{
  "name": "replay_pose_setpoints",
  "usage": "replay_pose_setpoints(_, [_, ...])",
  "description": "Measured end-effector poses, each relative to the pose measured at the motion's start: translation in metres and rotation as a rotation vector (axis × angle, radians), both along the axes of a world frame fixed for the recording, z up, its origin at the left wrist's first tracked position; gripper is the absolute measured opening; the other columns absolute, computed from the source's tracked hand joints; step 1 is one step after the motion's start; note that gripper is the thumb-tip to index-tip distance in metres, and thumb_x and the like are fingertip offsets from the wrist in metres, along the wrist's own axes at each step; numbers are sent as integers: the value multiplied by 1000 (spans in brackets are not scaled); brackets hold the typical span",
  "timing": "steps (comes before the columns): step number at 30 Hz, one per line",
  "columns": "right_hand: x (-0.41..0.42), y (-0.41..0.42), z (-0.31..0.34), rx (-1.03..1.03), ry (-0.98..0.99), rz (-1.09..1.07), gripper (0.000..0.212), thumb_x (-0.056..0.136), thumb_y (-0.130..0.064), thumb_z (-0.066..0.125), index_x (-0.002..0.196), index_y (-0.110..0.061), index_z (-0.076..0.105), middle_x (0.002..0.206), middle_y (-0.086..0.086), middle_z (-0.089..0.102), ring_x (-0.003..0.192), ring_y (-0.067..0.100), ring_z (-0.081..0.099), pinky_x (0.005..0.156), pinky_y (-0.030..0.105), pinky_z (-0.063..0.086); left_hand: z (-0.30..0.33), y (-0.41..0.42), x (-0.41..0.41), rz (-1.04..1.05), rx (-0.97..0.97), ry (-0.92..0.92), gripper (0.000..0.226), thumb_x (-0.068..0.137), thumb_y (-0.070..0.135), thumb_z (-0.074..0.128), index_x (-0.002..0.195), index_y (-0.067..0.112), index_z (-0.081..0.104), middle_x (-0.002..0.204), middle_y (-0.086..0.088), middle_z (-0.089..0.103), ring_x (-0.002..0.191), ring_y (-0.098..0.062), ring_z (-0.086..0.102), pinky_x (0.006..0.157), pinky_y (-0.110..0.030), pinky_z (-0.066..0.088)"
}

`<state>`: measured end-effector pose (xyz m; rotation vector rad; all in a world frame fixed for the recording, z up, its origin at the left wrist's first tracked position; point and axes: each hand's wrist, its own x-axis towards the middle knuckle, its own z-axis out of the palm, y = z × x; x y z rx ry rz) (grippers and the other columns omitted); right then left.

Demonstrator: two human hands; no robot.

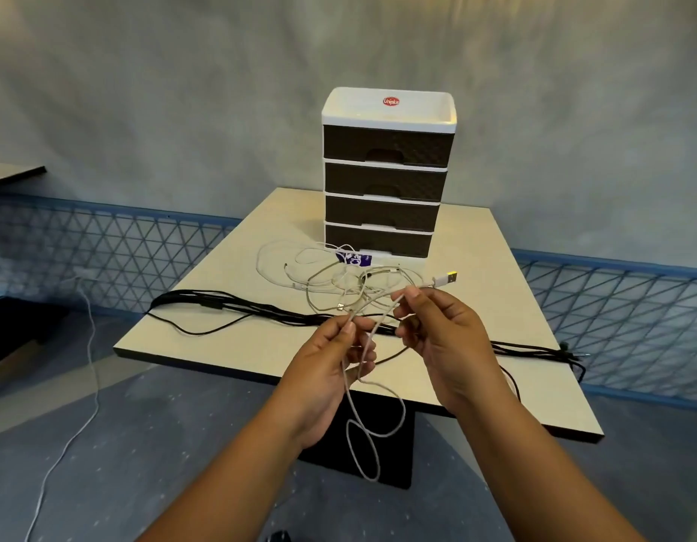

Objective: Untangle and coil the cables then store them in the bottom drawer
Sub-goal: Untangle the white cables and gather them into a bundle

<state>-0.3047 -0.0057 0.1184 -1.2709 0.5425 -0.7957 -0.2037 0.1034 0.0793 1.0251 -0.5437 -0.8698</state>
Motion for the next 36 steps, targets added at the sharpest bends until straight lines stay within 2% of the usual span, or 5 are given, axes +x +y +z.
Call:
replay_pose_setpoints(4, [-6,0,4,-16,37,3,25,100,-20,47,86,-9,64,80,6,67,72,20,62,73,35,45,-28,8,11,121,203,74,22,102,19,43,98,10,62,84,-5,68,87,-20,65,87,-36,49])
replay_pose_setpoints(12, [-21,-6,8,29,-56,207,20,102,-20,38,96,-5,50,65,8,49,54,22,52,63,33,45,-80,32,16,-445,962,-671,26,101,35,45,92,15,59,98,-7,61,91,-21,56,84,-32,42])
replay_pose_setpoints(20, [-14,11,-15,-56,44,407,24,101,-29,47,87,-10,52,64,5,46,47,18,37,56,31,36,30,-18,2,-158,233,-188,58,89,60,39,114,16,68,105,1,74,107,-14,66,97,-37,48])
replay_pose_setpoints(27, [1,-2,-34,-123,130,392,22,102,-26,46,88,-12,57,63,4,52,50,20,46,60,32,40,59,-48,14,15,178,-245,39,104,40,33,88,14,57,79,0,71,93,-21,69,88,-42,49])
replay_pose_setpoints(36, [42,-20,-45,8,49,359,25,101,-16,44,89,-3,61,67,12,63,65,28,66,79,39,57,53,-76,73,-153,39,75,41,102,41,40,131,14,52,76,-2,55,69,-11,57,67,-27,49])
